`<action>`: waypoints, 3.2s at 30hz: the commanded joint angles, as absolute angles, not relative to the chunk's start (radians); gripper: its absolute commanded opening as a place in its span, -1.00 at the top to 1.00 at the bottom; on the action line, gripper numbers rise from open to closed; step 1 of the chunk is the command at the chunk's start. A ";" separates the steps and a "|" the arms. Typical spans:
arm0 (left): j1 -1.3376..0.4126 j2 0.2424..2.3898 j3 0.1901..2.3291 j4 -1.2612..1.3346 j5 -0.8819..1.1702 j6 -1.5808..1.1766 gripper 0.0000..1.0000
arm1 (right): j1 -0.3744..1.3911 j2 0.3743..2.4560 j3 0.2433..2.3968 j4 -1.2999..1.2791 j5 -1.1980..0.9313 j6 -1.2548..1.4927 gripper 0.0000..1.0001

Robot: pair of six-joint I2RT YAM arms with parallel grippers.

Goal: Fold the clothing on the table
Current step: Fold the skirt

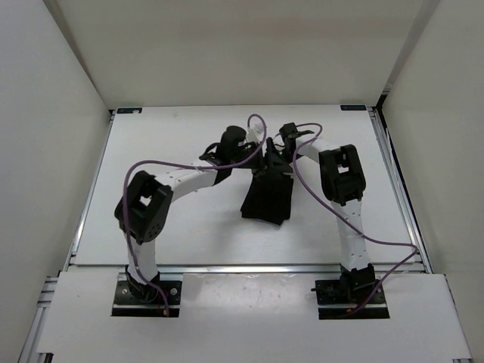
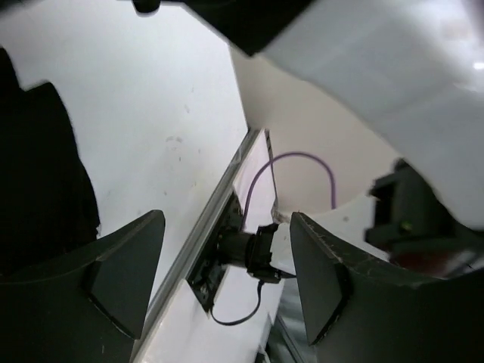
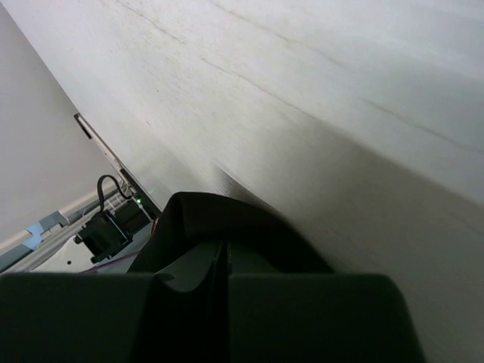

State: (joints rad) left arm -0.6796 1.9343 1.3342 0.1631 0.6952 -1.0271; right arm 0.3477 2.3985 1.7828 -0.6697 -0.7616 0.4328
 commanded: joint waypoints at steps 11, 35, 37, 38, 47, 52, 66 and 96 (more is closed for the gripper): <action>-0.462 1.557 0.845 0.098 0.640 -0.873 -0.52 | 0.291 2.330 1.784 -0.696 -0.634 0.403 0.75; -0.535 1.838 0.898 0.294 0.575 -0.925 0.90 | 0.206 2.035 1.547 -0.601 -0.442 0.436 0.74; -0.546 1.855 0.884 0.311 0.581 -0.937 0.90 | 0.207 1.968 1.548 -0.612 -0.390 0.426 0.74; -0.551 1.861 0.882 0.308 0.584 -0.933 0.90 | 0.216 1.957 1.555 -0.626 -0.377 0.417 0.73; -0.563 1.907 0.907 0.249 0.545 -0.890 0.96 | 0.348 1.993 1.669 -0.704 -0.495 0.396 0.76; -0.560 1.901 0.885 0.262 0.551 -0.899 0.95 | 0.426 2.045 1.622 -0.643 -0.598 0.451 0.78; -0.541 1.833 0.856 0.238 0.574 -0.907 0.96 | 0.316 2.195 1.526 -0.543 -0.681 0.471 0.83; -0.457 1.646 0.761 0.199 0.643 -0.881 0.76 | 0.118 1.830 1.106 -0.324 -0.735 0.529 0.80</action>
